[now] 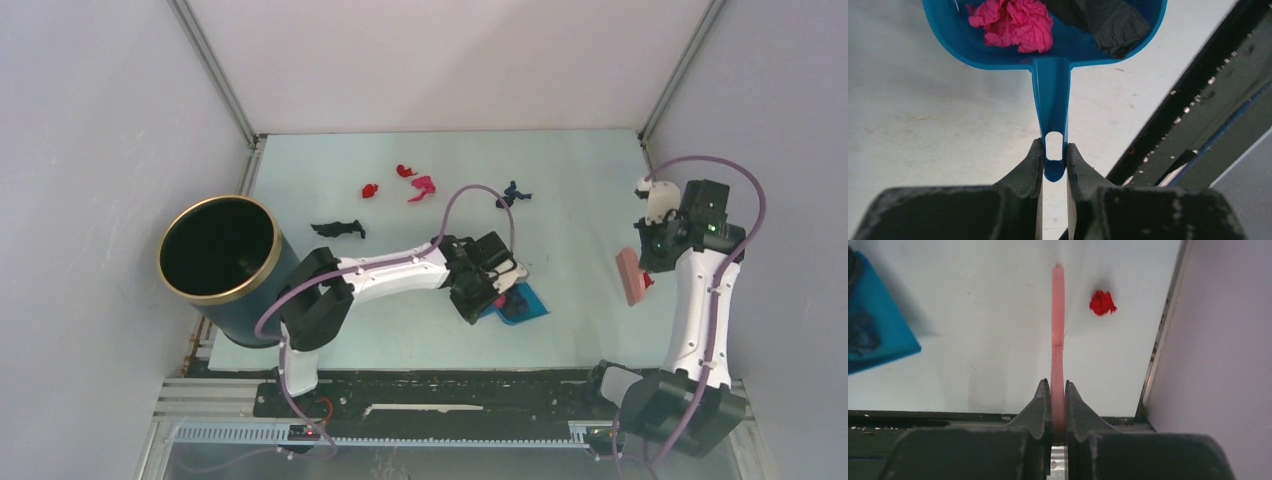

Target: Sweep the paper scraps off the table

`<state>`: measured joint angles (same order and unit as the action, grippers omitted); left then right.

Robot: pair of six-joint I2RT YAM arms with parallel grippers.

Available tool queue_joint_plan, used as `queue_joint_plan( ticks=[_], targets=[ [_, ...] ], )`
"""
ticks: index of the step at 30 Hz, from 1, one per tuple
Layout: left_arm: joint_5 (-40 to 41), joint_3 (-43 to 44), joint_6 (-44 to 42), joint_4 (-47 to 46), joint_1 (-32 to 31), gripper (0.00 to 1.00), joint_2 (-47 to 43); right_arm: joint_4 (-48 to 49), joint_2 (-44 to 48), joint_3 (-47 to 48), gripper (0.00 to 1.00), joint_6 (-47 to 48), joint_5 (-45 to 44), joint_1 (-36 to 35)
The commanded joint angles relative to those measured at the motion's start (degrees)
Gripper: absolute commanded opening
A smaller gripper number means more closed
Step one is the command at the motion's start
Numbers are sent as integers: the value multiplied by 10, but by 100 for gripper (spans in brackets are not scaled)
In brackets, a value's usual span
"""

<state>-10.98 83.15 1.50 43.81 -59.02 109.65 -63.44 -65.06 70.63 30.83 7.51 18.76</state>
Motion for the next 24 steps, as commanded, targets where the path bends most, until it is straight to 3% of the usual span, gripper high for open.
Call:
queue_joint_plan(
  ticks=[1,9,16,24],
  targets=[
    [-18,-3,-30,5,-32,0,-19,42,15,-41,0,46,2,58],
    [-32,4,-33,13,-59,0,10,24,21,-97,0,26,43,54],
    [-31,14,-33,12,-62,0,39,-4,19,-109,0,-22,127,-35],
    [-27,22,-30,12,-62,0,58,10,20,-91,0,-86,156,-139]
  ],
)
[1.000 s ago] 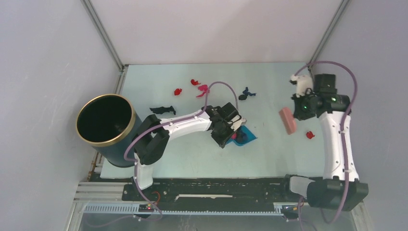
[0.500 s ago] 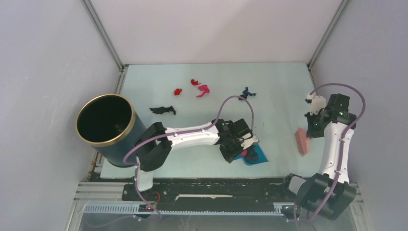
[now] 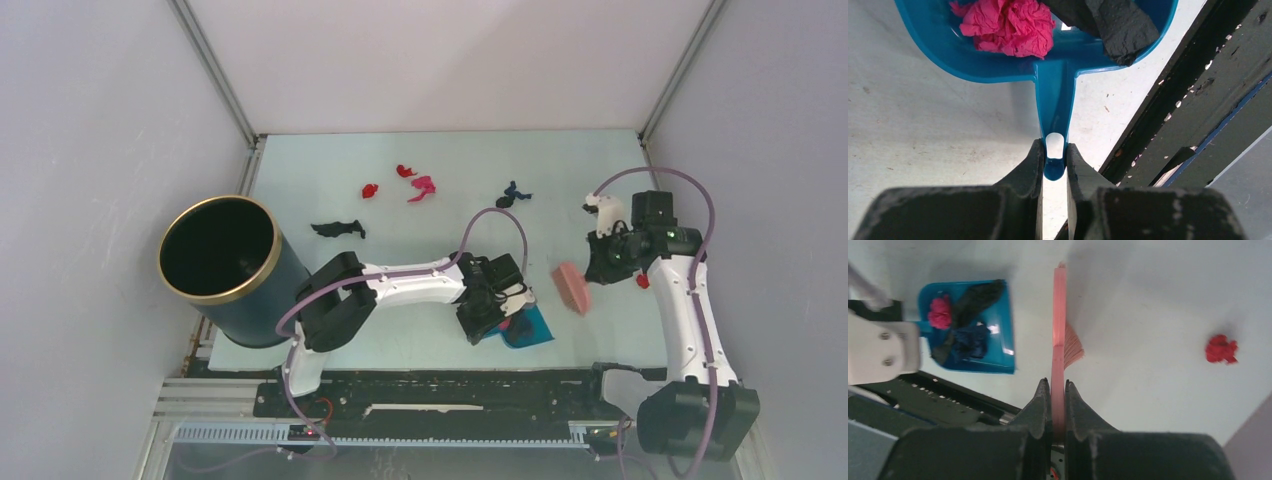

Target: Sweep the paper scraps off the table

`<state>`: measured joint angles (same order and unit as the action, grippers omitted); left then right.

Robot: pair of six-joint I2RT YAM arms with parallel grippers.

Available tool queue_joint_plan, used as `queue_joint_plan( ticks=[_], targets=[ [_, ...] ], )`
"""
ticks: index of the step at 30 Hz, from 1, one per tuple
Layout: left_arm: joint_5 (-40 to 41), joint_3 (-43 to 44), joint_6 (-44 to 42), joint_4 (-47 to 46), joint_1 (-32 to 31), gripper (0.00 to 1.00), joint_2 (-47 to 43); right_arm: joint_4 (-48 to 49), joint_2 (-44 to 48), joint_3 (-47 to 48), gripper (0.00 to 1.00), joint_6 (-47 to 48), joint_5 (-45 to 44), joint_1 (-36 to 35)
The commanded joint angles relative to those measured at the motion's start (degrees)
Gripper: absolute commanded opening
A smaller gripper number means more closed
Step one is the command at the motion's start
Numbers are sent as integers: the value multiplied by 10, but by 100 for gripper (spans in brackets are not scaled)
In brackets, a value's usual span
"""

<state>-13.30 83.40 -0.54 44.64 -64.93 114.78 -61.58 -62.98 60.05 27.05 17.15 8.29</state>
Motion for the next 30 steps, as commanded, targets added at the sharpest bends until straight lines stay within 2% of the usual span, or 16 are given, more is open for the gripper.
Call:
queue_joint_plan(
  ticks=[1,7,10,13,17,23,30],
  targets=[
    [-6,20,-10,4,-3,0,7,-12,-4,19,0,-53,75,-41],
    [-16,22,-6,1,-3,0,2,-37,-8,49,0,-66,146,-50],
    [-15,21,-1,-2,-3,0,-6,-44,4,72,0,-69,116,-45],
    [3,16,3,-16,-1,0,-24,-35,18,86,0,-72,49,-31],
    [10,7,21,-27,24,0,-54,-14,30,107,0,-73,22,35],
    [57,17,39,-10,68,0,-107,-13,16,111,0,-107,123,121],
    [150,62,77,79,86,0,-169,40,-17,72,0,-134,234,122]
  ],
)
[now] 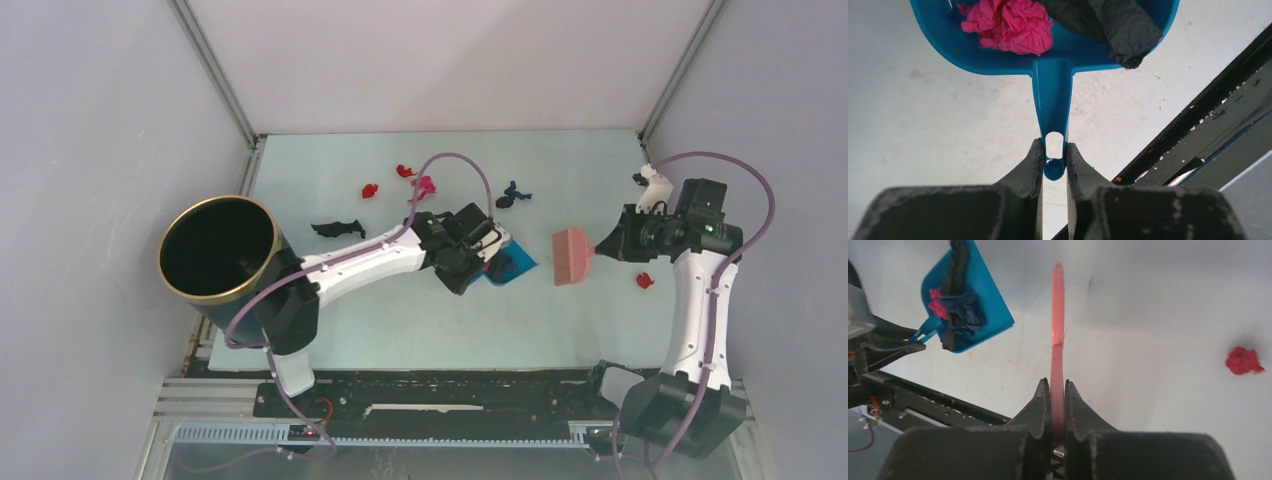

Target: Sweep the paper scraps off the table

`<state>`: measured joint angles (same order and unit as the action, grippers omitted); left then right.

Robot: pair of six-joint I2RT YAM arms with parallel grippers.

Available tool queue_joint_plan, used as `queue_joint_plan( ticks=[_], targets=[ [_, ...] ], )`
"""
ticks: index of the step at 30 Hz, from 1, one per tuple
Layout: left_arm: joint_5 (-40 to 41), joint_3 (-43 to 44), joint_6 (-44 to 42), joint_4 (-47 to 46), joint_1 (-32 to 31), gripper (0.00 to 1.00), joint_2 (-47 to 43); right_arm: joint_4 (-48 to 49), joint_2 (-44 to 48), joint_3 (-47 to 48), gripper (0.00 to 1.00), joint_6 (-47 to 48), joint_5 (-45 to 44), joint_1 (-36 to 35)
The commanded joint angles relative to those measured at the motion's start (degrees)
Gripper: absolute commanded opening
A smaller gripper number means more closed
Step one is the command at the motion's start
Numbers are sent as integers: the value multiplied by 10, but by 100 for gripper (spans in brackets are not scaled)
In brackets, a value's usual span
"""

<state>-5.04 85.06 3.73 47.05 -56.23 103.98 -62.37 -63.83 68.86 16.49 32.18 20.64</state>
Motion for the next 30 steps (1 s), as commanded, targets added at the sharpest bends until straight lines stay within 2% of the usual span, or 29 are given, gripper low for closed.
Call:
queue_joint_plan(
  ticks=[1,9,19,30],
  targets=[
    [83,53,44,68,0,0,-70,60,-9,-27,0,-30,94,-2],
    [165,66,123,166,11,0,-153,136,-20,-107,0,-47,110,-33],
    [231,6,210,222,89,0,-307,157,-9,-125,0,-43,58,-102],
    [227,-20,261,228,202,0,-447,157,-16,-126,0,-37,27,-147]
  ],
)
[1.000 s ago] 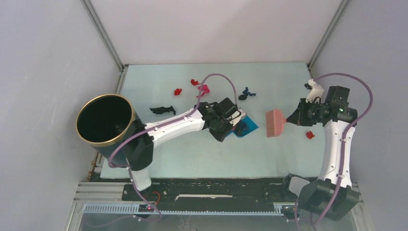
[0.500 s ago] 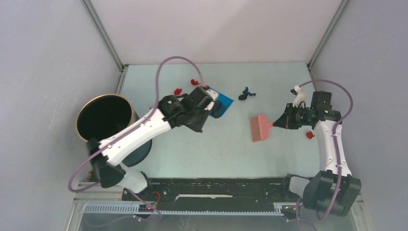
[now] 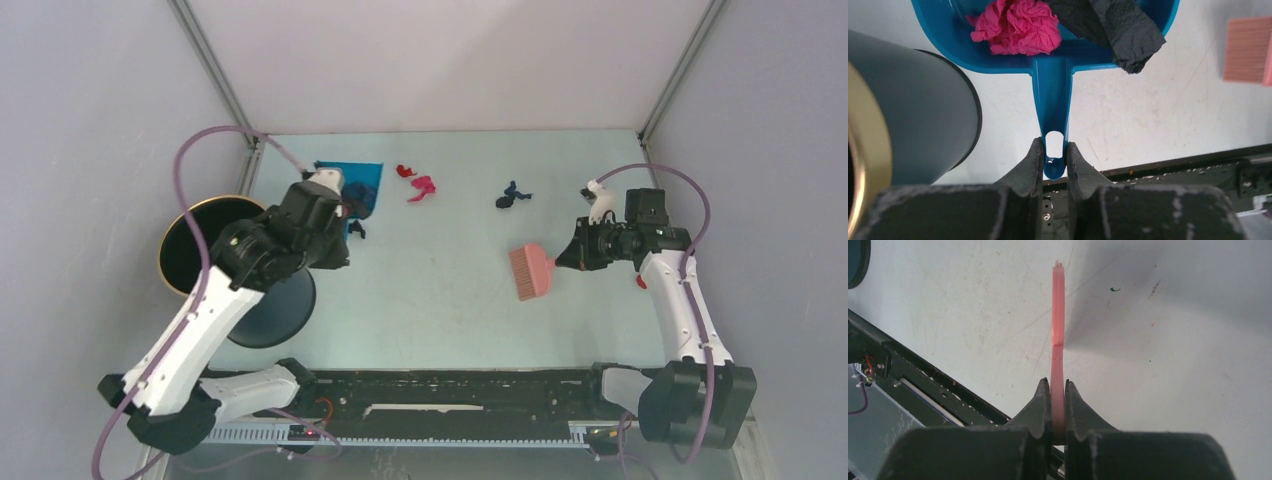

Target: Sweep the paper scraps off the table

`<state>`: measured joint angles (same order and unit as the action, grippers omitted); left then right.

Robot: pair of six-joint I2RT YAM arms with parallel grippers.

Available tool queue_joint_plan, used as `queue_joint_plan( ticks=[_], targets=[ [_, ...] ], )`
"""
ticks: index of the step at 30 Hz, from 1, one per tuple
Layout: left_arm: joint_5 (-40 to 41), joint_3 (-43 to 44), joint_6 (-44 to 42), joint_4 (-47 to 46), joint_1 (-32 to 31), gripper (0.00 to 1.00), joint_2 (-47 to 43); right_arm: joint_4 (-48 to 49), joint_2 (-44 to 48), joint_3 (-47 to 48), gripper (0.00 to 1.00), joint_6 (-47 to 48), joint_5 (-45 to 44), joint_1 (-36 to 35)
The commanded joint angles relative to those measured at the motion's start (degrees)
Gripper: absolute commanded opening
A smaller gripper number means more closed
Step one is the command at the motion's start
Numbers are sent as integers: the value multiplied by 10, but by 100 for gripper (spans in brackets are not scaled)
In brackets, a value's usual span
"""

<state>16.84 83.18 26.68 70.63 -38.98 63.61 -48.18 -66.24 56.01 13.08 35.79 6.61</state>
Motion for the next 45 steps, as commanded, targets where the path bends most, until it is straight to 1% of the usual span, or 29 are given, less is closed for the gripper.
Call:
queue_joint_plan(
  ticks=[1,6,13,15,18,21,23,26,30,35,39,45],
  targets=[
    [8,0,36,-15,41,0,-55,15,6,2,0,-2,-10,-7],
    [-3,-16,63,-62,115,0,-120,14,5,1,0,-1,-11,-8],
    [-78,-62,115,-142,227,0,-188,13,2,-2,0,-1,-13,-9],
    [-111,-78,133,-166,263,0,-200,14,3,-3,0,-1,-13,-8],
    [-198,-116,174,-217,322,0,-217,12,2,-4,0,0,-13,-7],
    [-280,-167,243,-287,381,0,-238,10,2,-4,0,1,-12,-6],
    [-297,-203,292,-327,419,0,-255,9,2,-4,0,3,-11,-6],
    [-307,-239,347,-384,442,0,-267,10,1,-4,0,4,-12,-6],
    [-288,-280,425,-451,466,0,-298,8,-4,-4,0,8,-13,-6],
    [-270,-321,509,-536,473,0,-327,5,-5,-4,0,9,-12,-6],
    [-258,-332,559,-556,475,0,-335,4,-7,-4,0,10,-12,-6],
    [-240,-404,679,-625,475,0,-366,3,-7,-4,0,11,-12,-6]
  ],
)
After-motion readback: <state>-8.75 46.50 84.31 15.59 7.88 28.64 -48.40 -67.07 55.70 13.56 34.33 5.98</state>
